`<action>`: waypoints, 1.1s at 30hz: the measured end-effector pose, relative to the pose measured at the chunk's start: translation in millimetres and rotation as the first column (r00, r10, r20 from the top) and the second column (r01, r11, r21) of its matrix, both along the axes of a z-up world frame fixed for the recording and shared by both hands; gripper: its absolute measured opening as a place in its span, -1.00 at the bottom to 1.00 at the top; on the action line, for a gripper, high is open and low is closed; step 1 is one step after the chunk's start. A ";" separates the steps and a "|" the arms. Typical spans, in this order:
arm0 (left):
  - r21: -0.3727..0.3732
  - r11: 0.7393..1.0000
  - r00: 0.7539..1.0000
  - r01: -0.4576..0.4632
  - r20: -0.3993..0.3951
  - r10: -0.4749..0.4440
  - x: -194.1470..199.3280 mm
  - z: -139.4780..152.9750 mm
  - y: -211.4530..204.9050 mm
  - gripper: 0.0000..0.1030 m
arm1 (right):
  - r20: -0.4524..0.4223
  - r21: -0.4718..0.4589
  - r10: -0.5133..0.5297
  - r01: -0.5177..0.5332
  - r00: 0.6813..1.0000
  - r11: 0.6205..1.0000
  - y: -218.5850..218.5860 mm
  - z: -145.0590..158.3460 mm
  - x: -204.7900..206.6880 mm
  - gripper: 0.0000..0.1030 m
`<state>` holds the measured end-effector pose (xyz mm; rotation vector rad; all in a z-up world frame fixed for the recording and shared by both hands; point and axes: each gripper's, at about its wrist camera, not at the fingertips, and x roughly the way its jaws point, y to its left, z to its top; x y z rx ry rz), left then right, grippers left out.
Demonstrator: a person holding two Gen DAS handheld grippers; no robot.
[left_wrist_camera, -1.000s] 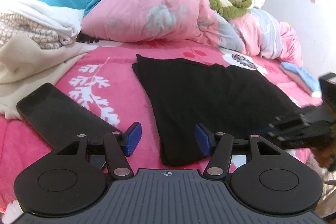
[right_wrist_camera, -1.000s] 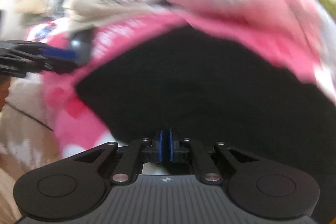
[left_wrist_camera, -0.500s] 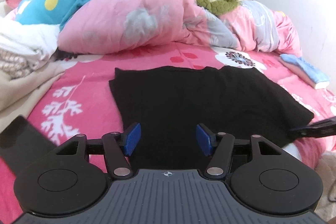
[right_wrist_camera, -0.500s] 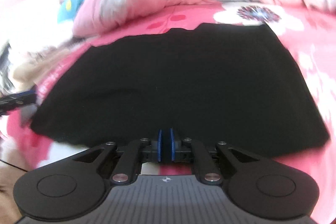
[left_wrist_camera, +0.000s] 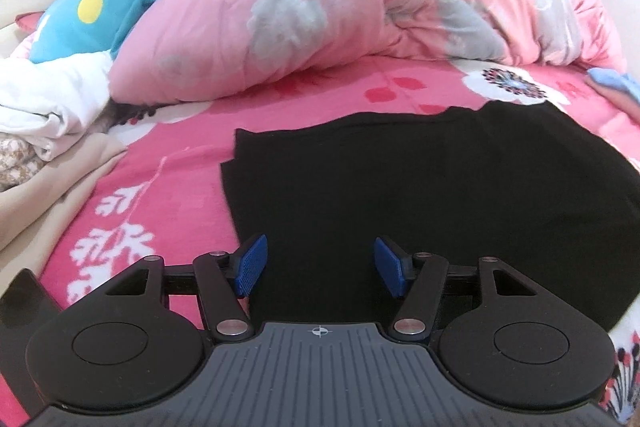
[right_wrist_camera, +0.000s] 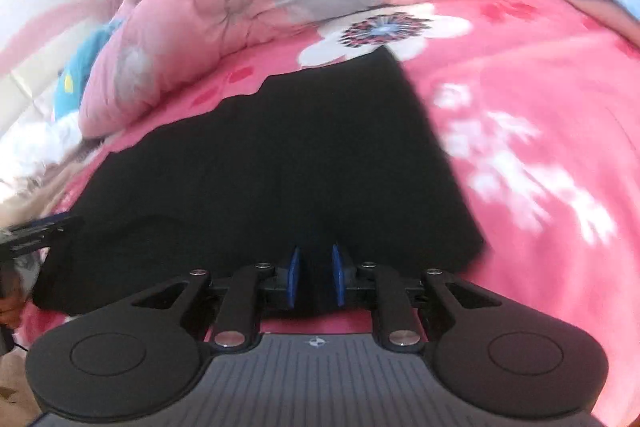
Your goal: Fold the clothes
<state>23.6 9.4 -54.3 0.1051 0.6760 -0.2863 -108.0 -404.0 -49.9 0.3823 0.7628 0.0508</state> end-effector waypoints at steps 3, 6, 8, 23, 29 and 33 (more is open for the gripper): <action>-0.002 1.000 1.000 -0.002 0.026 0.002 5.9 11.5 2.3 0.16 | -0.018 0.005 -0.051 0.051 0.999 0.999 -11.5 0.6 -12.6 -0.62; -0.023 1.000 1.000 0.011 0.023 -0.011 19.3 21.4 -4.5 0.14 | 0.024 0.022 -0.062 0.061 0.998 0.998 -14.1 2.6 -9.6 -0.61; -0.044 0.999 1.000 0.020 0.003 -0.020 34.4 18.1 -11.2 0.05 | 0.071 0.038 -0.047 0.044 0.996 0.998 -8.1 0.1 2.0 -0.61; -0.016 0.971 0.969 -0.239 -0.073 0.237 142.3 -25.9 14.0 -0.40 | 0.114 0.223 -0.110 0.082 0.987 0.971 -26.0 -44.1 5.0 -0.68; -0.034 0.963 0.963 -0.268 -0.047 0.266 133.4 -8.3 21.2 -0.39 | 0.113 0.288 -0.125 0.088 0.986 0.953 -34.1 -48.9 3.4 -0.68; -0.022 0.986 0.985 -0.168 -0.049 0.167 116.5 5.1 16.3 -0.34 | 0.122 0.192 -0.116 0.091 0.986 0.977 -21.2 -35.9 3.8 -0.63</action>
